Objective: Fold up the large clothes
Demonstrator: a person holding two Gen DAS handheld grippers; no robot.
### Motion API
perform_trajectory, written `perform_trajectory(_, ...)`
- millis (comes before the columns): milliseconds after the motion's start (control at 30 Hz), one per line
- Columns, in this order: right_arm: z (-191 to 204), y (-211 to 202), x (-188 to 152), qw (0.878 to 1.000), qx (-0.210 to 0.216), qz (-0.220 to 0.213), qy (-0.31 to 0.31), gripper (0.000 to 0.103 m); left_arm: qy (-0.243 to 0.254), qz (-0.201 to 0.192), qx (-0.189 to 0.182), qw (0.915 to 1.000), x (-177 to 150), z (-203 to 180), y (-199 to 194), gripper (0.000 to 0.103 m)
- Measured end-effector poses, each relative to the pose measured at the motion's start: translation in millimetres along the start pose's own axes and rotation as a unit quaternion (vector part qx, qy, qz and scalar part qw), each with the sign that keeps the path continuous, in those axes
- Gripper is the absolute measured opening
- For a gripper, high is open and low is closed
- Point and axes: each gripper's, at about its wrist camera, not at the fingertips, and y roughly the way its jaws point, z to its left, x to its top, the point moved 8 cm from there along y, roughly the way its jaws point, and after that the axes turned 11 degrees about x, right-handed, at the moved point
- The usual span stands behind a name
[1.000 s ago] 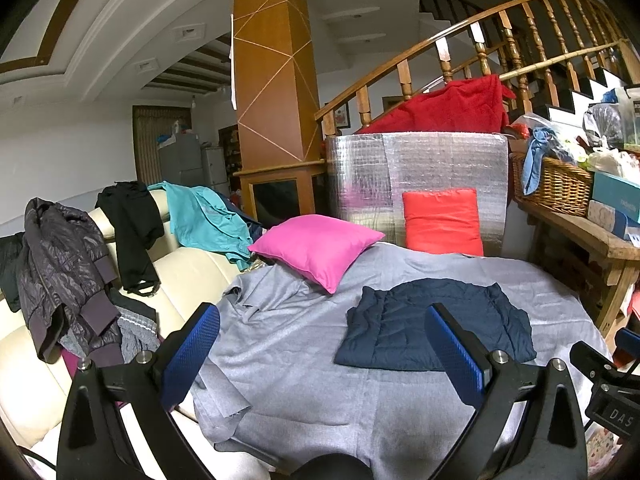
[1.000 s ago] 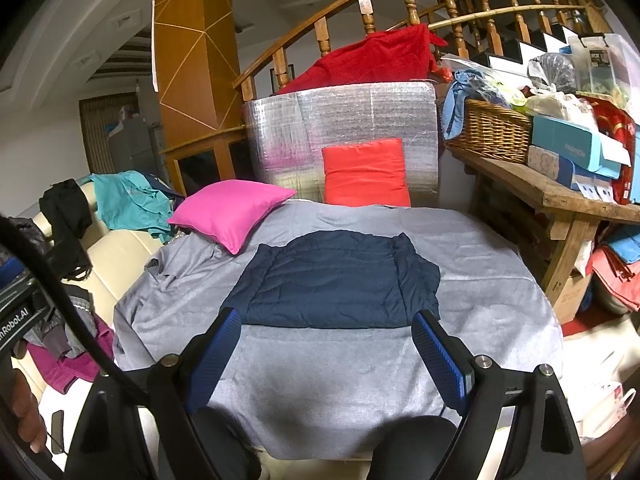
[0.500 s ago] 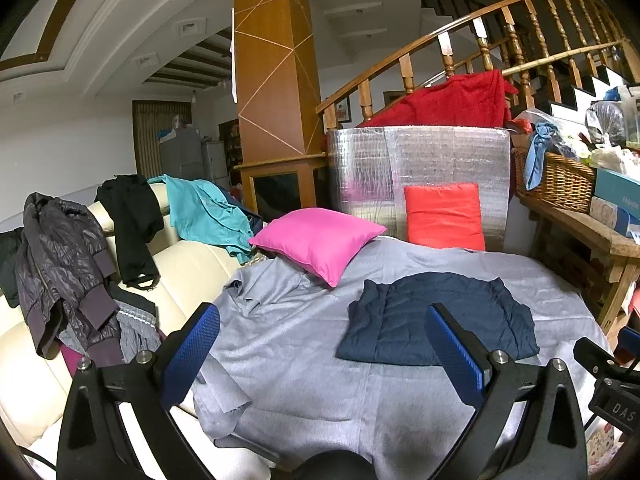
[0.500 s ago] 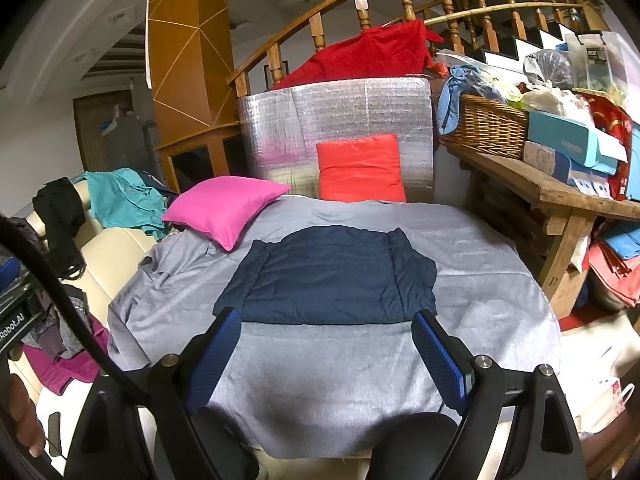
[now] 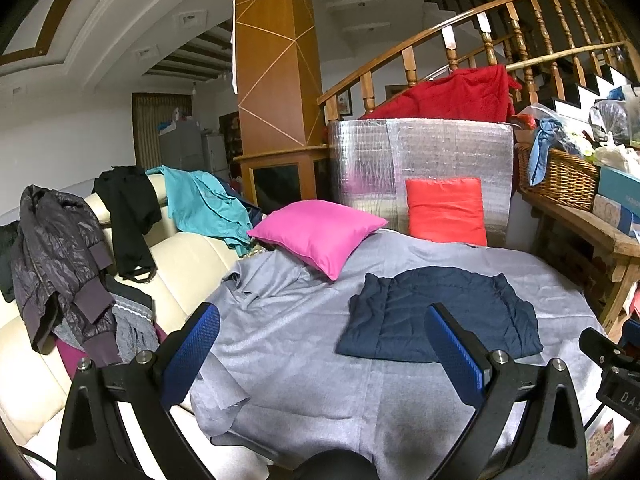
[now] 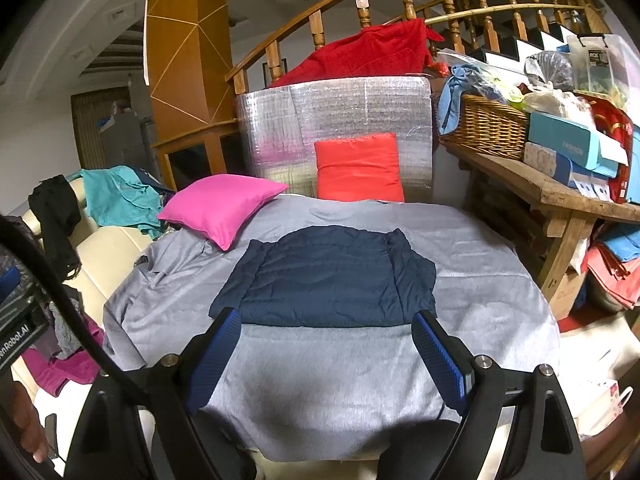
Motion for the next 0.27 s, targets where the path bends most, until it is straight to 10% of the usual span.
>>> perform_trajectory(267,-5.7,25.5,10.3,1.0,-0.004,0.013,-0.014,0.089,-0.017,0.032,-0.017,0.9992,-1.8,-6.9,48.8,0.101)
